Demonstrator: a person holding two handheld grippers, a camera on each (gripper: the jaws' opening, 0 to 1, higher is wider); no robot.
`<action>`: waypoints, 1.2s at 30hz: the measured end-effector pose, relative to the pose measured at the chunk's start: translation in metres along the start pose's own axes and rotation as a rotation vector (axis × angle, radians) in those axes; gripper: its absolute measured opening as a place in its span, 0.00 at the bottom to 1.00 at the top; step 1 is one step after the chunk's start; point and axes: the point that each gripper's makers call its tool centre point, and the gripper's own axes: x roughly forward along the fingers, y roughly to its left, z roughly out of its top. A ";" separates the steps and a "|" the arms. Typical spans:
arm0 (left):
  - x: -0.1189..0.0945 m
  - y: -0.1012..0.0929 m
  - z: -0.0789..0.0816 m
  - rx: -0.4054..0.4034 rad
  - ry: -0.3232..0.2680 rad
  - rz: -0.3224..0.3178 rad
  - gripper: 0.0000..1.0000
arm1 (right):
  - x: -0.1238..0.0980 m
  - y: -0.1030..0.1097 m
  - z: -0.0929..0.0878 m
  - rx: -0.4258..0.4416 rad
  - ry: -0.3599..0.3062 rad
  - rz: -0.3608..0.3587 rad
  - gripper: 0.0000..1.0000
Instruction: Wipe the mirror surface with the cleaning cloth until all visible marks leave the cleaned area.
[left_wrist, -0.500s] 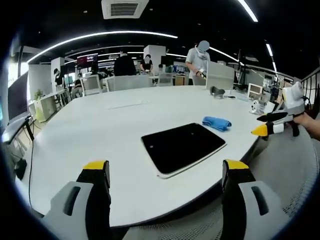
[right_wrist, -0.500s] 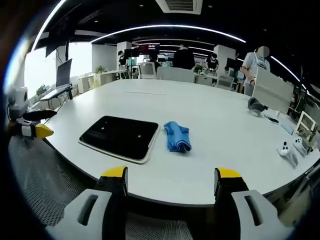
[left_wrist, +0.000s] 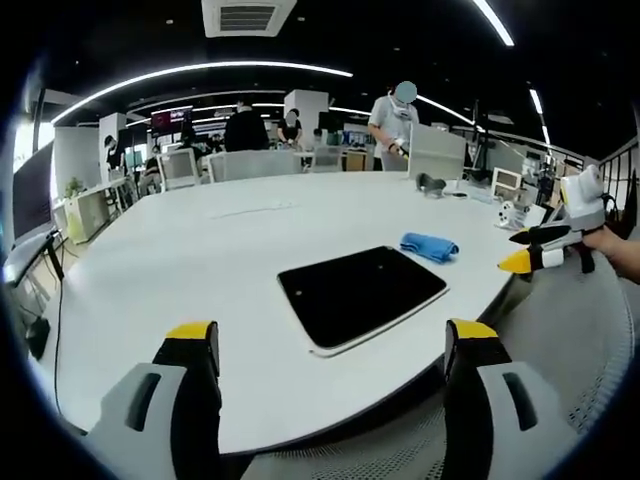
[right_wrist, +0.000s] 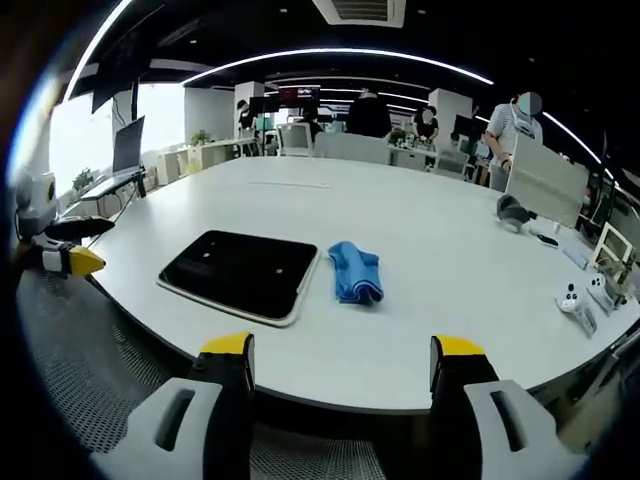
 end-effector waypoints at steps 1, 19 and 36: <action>0.000 0.000 0.000 0.000 -0.002 -0.001 0.92 | 0.000 0.000 0.000 -0.001 0.002 0.002 0.68; -0.001 -0.001 0.001 -0.002 0.002 -0.006 0.89 | 0.000 0.000 -0.001 -0.004 0.007 0.007 0.66; -0.001 -0.001 0.009 -0.005 -0.052 -0.002 0.89 | 0.001 0.005 0.005 -0.002 -0.025 0.034 0.65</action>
